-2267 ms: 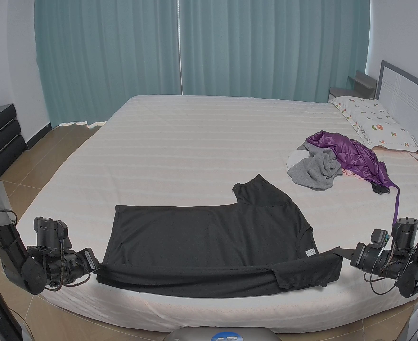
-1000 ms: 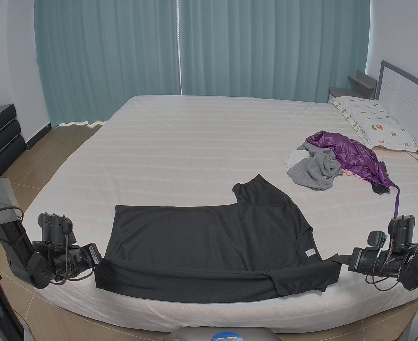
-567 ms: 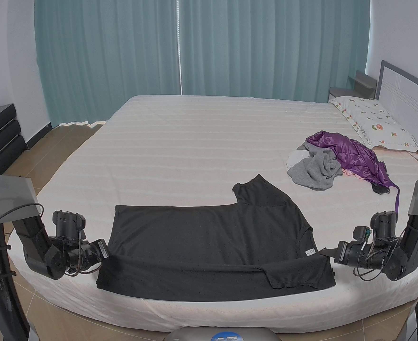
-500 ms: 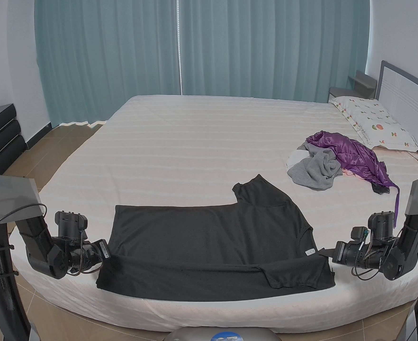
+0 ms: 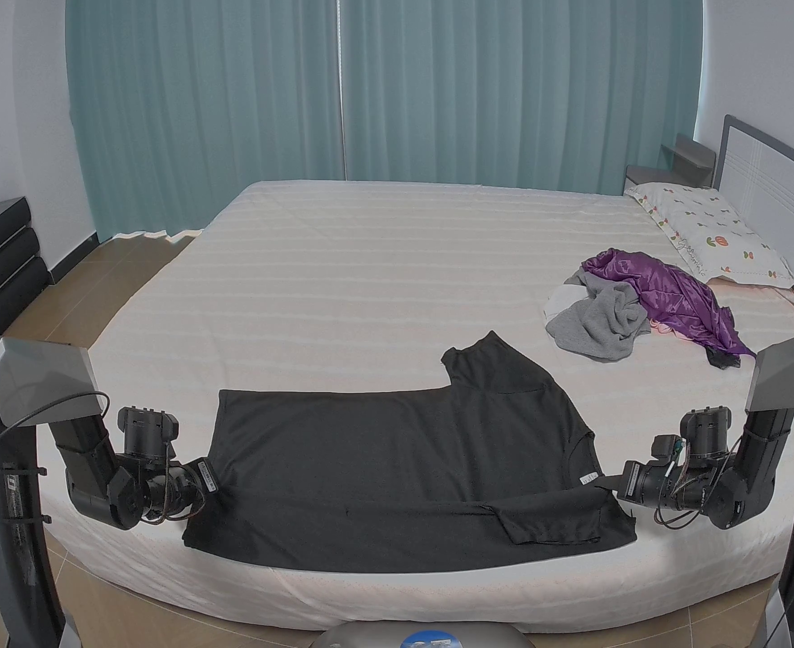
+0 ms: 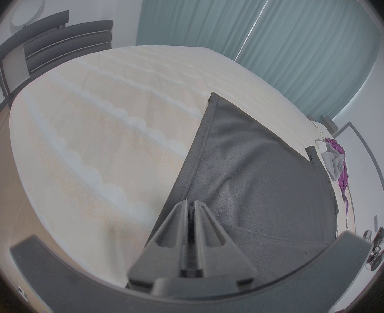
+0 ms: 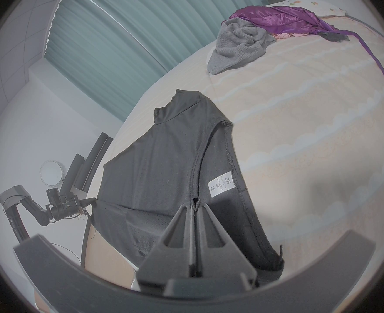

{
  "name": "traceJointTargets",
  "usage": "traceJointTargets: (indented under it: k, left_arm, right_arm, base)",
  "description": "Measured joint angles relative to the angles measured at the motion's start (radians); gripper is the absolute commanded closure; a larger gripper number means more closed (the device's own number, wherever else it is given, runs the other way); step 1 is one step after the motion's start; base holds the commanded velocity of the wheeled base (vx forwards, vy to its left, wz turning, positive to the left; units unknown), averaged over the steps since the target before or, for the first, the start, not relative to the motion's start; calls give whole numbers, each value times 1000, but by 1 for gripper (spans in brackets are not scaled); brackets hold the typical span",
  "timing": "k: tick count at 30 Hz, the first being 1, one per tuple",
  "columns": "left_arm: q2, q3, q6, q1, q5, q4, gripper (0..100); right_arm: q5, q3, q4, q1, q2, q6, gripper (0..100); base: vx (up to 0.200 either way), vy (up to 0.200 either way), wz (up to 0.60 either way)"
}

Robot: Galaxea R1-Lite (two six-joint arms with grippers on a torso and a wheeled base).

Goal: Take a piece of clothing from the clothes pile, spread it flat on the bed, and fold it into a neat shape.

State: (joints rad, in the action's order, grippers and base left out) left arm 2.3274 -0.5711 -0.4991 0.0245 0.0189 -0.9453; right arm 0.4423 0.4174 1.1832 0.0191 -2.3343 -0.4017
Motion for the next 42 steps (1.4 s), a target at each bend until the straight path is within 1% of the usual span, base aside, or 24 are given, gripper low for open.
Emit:
traceJointTargets:
  k: [1, 2, 6, 9, 12, 15, 21, 23, 25, 30, 35, 42]
  left_arm:
    - [1, -1, -9, 0, 0, -2, 0]
    - [3, -2, -21, 0, 0, -10, 0]
    - [5, -4, -41, 1, -1, -39, 0]
    - [3, -2, -52, 1, -1, -46, 0]
    - [-7, 2, -74, -2, 0, -48, 0]
    - [-35, 8, -115, -11, 3, -50, 0]
    - [-97, 28, -187, -34, 19, -51, 0]
    - [-109, 30, -213, -39, 22, -51, 0]
    - [-117, 33, -231, -43, 23, -51, 0]
    - [-126, 41, -239, -41, 28, -51, 0]
    - [-129, 32, -239, -40, 70, -51, 0]
    - [-126, -44, -238, -43, 115, -37, 0]
  right_arm:
    - [0, 2, 0, 0, -3, 0, 100]
    - [0, 4, 0, -1, -6, 0, 0]
    - [1, 8, 2, -3, -13, -13, 0]
    - [2, 8, 10, -3, -11, -59, 0]
    - [3, 2, 22, -2, -2, -126, 0]
    - [7, -11, 53, -1, 12, -195, 0]
    - [14, -58, 205, -6, 24, -369, 0]
    - [15, -75, 260, -7, 22, -414, 0]
    - [17, -95, 298, -6, 14, -439, 0]
    - [16, -121, 328, -1, -6, -451, 0]
    - [16, -126, 330, 0, -16, -451, 0]
    - [15, -129, 332, 2, -21, -451, 0]
  base:
    - [0, 0, 0]
    - [0, 0, 0]
    - [0, 0, 0]
    - [0, 0, 0]
    - [0, 0, 0]
    - [0, 0, 0]
    - [0, 0, 0]
    - [200, 0, 0]
    - [100, 0, 0]
    - [0, 0, 0]
    - [0, 0, 0]
    - [0, 0, 0]
